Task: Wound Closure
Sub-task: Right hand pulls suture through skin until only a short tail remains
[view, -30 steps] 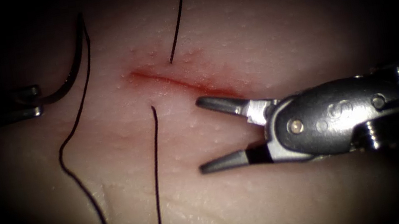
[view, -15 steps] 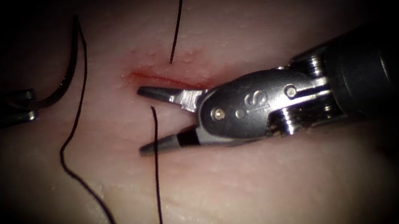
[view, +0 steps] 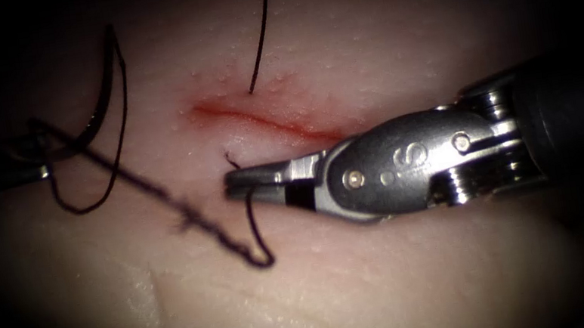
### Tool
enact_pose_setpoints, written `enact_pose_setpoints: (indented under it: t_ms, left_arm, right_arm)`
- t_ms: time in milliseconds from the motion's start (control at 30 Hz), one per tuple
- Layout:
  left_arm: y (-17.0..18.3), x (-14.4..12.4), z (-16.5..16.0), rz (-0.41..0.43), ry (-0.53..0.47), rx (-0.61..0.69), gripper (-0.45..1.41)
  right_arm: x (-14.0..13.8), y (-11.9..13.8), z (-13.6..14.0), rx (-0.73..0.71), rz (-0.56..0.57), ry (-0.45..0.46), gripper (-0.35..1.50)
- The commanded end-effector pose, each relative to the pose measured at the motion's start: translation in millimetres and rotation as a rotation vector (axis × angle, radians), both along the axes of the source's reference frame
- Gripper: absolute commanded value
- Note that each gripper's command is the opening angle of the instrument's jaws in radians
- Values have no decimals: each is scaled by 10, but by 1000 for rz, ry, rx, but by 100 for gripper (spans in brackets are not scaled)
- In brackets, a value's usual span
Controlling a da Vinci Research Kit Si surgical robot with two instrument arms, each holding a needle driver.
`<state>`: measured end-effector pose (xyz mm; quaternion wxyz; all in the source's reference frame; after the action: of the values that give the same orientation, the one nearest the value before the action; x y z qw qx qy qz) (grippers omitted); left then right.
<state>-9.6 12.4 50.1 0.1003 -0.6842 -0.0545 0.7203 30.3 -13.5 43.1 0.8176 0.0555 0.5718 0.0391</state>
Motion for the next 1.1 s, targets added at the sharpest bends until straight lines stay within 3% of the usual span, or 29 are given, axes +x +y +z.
enact_pose_setpoints:
  t_ms: [33, 300, 533, 633, 767, 800, 900, 933, 1100]
  left_arm:
    - [-9, -6, 5, 1, -1, 3, -45]
    - [-12, -5, 7, 2, -1, 1, -45]
    - [-10, -5, 8, 3, -2, 1, -45]
    - [-9, -4, 8, 4, -3, -5, -45]
    - [-4, -4, 9, 2, -1, -8, -45]
    - [-3, -4, 8, 0, 1, -13, -45]
    - [0, -3, 6, 0, 8, -45, -45]
    - [1, -2, 5, -11, -1, -56, -45]
    - [2, -2, 4, -18, -5, -79, -45]
  right_arm:
    - [1, -22, -10, 1, -4, 3, -35]
    - [-36, -93, -67, -10, -34, 15, -35]
    - [-38, -151, -97, -22, -88, -10, -35]
    - [-35, -166, -103, -14, -103, -9, -35]
    - [-35, -163, -107, 8, -102, -9, -35]
    - [-35, -158, -108, 28, -93, -10, 9]
    - [-40, -140, -110, 58, -70, -8, 109]
    - [-45, -129, -112, 71, -61, -9, 126]
    - [-60, -109, -122, 88, -51, 10, 136]
